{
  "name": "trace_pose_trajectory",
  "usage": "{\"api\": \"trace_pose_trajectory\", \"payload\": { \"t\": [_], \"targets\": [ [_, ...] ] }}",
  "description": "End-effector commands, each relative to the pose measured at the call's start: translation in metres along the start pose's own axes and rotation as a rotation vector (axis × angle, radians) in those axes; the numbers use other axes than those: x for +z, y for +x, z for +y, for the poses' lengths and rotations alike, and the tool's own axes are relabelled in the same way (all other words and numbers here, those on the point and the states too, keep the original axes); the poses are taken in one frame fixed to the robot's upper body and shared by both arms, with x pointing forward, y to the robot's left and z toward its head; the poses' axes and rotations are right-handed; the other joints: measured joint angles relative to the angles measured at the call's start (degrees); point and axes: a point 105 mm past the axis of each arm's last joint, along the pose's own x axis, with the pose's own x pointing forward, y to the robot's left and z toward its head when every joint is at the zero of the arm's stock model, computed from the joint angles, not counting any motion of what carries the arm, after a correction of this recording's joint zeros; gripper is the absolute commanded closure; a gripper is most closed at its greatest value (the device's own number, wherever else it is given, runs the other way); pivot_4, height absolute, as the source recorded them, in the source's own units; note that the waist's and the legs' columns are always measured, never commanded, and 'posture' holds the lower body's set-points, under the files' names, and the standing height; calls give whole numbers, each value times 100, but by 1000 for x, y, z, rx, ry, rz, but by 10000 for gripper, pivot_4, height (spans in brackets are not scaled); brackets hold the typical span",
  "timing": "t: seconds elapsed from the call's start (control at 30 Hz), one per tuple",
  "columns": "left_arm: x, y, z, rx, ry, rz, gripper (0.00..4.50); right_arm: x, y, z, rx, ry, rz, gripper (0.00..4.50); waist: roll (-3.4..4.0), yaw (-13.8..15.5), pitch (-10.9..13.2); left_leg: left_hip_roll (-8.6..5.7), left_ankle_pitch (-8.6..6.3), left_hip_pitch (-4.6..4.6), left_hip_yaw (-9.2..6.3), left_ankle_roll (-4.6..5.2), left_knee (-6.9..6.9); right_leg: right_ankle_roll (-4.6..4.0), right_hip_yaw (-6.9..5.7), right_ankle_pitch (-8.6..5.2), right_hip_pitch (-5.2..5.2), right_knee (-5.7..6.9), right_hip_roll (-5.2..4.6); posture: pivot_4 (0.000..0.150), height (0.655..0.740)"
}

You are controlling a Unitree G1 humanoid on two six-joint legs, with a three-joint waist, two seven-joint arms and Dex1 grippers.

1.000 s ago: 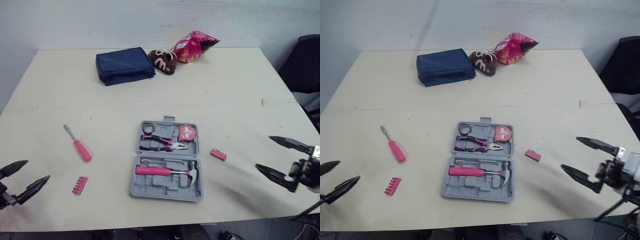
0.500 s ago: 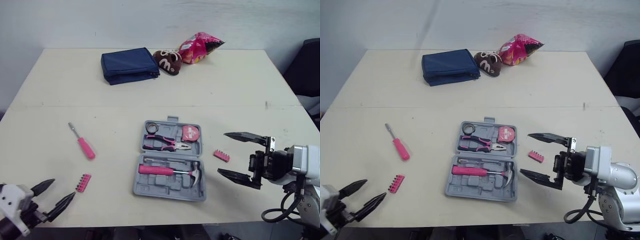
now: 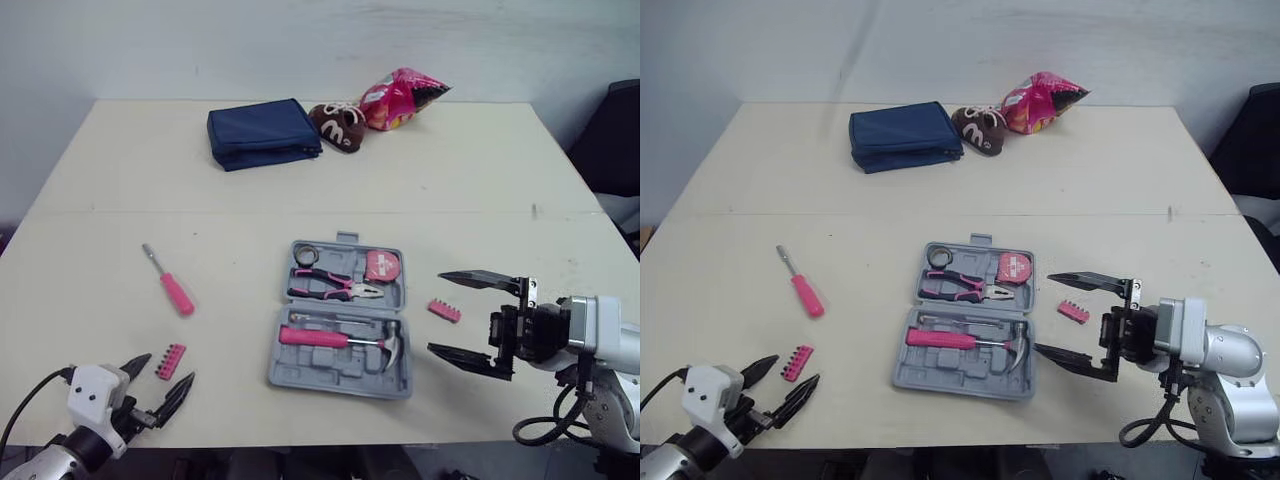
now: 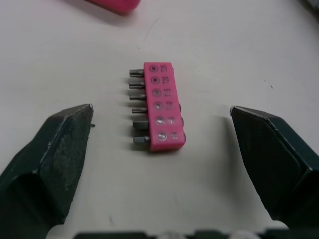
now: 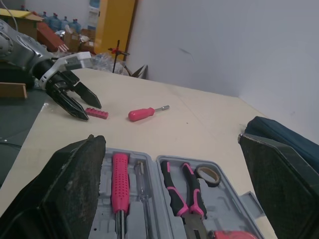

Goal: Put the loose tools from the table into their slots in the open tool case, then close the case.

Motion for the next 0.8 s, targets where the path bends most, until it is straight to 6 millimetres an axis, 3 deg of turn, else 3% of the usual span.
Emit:
{"api": "trace_pose_trajectory", "payload": {
  "t": [0.03, 0.13, 0.33, 0.37, 0.47, 0.6, 0.8],
  "targets": [
    [-21, -6, 3, 28, -38, 94, 238, 7, -4, -3, -10, -49, 0, 0, 11, -14, -4, 0, 1, 1, 1, 3, -1, -3, 0, 4, 0, 0, 0, 1500, 7400],
    [-27, -7, 6, 46, -31, 116, 8495, 6, -5, -4, -20, -54, 5, 0, 17, -42, -8, 1, 4, 2, 0, 7, -1, -8, 0, 10, 1, 1, 0, 1500, 7400],
    [-33, -3, 1, 33, -42, 116, 36451, 4, -8, -3, -34, -54, 18, 0, 44, -67, -24, -4, 4, -1, 3, 7, 0, -9, 1, 9, 1, -3, -6, 1500, 7400],
    [-33, -2, 1, 32, -42, 107, 38619, 4, -8, -3, -37, -54, 20, 0, 45, -67, -24, -4, 4, -1, 3, 7, -1, -9, 1, 9, 1, -4, -6, 1500, 7400],
    [-18, 2, 3, 32, -16, 3, 38622, 3, -10, -3, -43, -51, 28, 0, 55, -66, -30, -4, 3, -1, 3, 8, -1, -9, 1, 9, 1, -4, -6, 1500, 7400],
    [22, 9, 2, -59, 84, -183, 38622, 2, -14, -4, -60, -51, 46, 0, 31, -25, -16, -4, 5, -3, -3, 13, 2, -7, -2, 12, 0, -1, -4, 1500, 7400],
    [68, 31, -42, -441, 287, -244, 38623, -1, -28, 0, -75, -58, 106, 0, 13, 56, -6, -5, 9, -10, -3, 12, 0, -13, -7, 16, -2, -3, -8, 1500, 7400]
  ]
}}
